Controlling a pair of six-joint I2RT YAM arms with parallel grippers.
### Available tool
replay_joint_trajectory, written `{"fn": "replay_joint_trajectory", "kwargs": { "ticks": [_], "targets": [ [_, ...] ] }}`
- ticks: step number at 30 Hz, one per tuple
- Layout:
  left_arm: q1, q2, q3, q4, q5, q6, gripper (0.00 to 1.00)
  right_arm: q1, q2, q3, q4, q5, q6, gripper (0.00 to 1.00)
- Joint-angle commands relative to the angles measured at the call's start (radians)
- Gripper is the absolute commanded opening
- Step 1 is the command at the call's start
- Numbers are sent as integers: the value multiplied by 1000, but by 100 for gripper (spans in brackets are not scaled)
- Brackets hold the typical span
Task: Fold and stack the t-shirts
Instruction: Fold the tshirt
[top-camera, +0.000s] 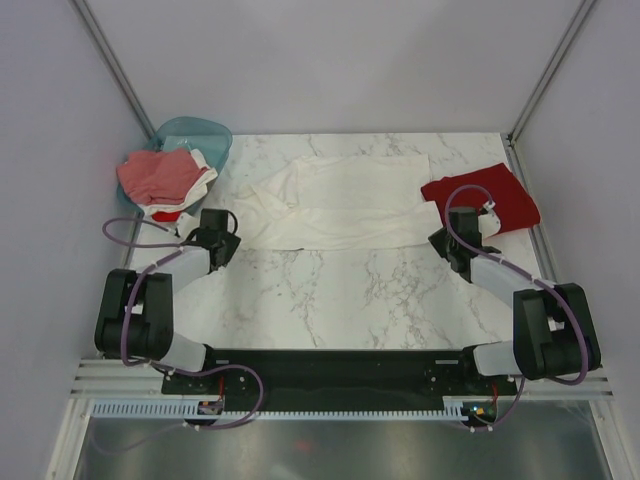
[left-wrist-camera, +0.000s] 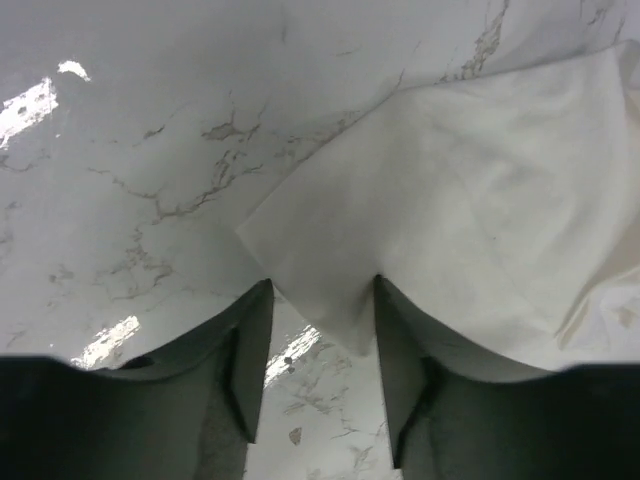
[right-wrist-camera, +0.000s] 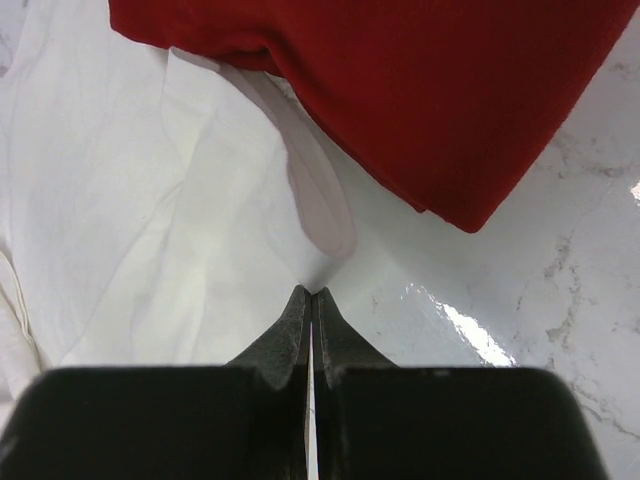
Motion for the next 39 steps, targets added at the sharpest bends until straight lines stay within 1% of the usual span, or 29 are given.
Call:
{"fn": "replay_joint_trajectory", "kwargs": {
  "ticks": [1,2,4,6,10,14,16,19,20,22,27,29,30,31,33,35,38,39],
  "targets": [
    [14,2,-11,-3,-79,-69,44,-11,-40,-15,25,9,17,0],
    [17,-16,-32,-4,-92,-75,26,-14,-46,-16,25,9,18,0],
    [23,-82,-58,-30,-131,-93,11,-22,-52,-21,25,9,21,0],
    [23,-134,-71,-38,-157,-87,3,-36,-63,-25,24,6,24,0],
    [23,-298,-95,-78,-240,-43,2,-48,-81,-42,24,-2,34,0],
    [19,-410,-115,-102,-293,-5,2,-50,-98,-51,22,-8,32,0],
    [17,-433,-114,-134,-312,-8,2,-50,-98,-70,33,-22,35,0],
    [19,-452,-82,-226,-316,0,5,-50,-84,-94,68,-56,35,0],
    [17,-459,-74,-287,-317,-5,4,-47,-78,-100,70,-59,35,0],
    [19,-478,-62,-323,-319,2,2,-48,-80,-110,70,-68,29,0],
    [19,-571,-89,-335,-303,5,2,-42,-129,-61,-21,-83,15,0],
    [19,-573,-69,-339,-277,9,2,-42,-156,-38,-77,-88,8,0],
    [19,-565,-24,-389,-267,8,2,-41,-162,3,-103,-89,5,0],
    [19,-564,4,-418,-262,5,2,-42,-179,28,-172,-89,-12,0],
    [19,-584,72,-507,-251,-5,2,-41,-208,77,-217,-94,-37,0],
    [19,-619,83,-524,-234,17,2,-41,-267,74,-251,-89,-51,0],
    [19,-685,29,-533,-236,31,2,-41,-333,7,-255,-77,-39,0],
    [19,-702,-10,-535,-243,35,2,-42,-342,-34,-258,-73,-32,0]
  ]
}}
